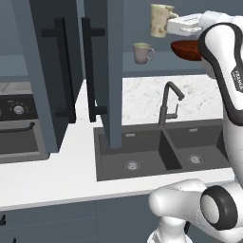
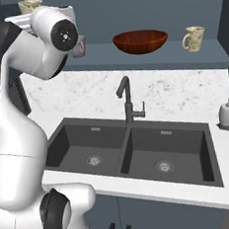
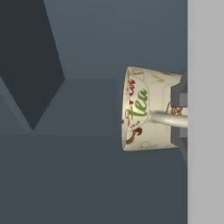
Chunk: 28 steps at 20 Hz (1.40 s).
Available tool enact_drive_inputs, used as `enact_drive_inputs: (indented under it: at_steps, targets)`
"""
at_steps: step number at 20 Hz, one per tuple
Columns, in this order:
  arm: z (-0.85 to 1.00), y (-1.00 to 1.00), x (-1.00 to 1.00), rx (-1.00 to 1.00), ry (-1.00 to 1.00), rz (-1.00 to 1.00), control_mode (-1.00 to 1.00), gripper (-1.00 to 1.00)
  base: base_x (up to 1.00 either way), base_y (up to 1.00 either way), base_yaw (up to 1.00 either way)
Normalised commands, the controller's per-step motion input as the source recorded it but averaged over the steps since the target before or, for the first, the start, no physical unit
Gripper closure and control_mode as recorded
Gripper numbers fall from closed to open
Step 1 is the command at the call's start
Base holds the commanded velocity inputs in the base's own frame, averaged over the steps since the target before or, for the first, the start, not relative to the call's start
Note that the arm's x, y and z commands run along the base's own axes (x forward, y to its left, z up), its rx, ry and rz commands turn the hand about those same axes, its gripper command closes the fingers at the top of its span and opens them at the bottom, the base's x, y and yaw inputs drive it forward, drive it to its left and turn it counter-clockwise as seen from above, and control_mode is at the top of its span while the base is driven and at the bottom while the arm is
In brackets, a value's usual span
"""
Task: Gather all objects into one cabinet and sort the glasses and bowls to opposite sides.
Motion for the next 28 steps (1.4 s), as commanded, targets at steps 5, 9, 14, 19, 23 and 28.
enact_drive_inputs:
  at_steps: [5, 9, 14, 19, 23, 28]
  targets:
    - [0.03, 0.11, -0.10, -0.37, 0.01, 0.00, -1.00, 1.00, 0.00, 0.00, 0.00]
    - [-0.07, 0.52, -0.03, -0.07, 0.06, -0.04, -1.00, 1.00, 0.00, 0.00, 0.00]
    - [-0.43, 0.17, 0.04, 0.00, 0.05, -0.09, -1.00, 1.00, 0.00, 0.00, 0.00]
    - [-0.63, 0.00, 0.23, 0.05, 0.01, -0.09, -1.00, 1.00, 0.00, 0.00, 0.00]
    - [-0.61, 0.13, 0.20, 0.15, 0.00, -0.06, -1.00, 1.00, 0.00, 0.00, 0.00]
    - [-0.55, 0.37, 0.41, 0.36, 0.00, -0.07, -1.00, 1.00, 0.00, 0.00, 0.00]
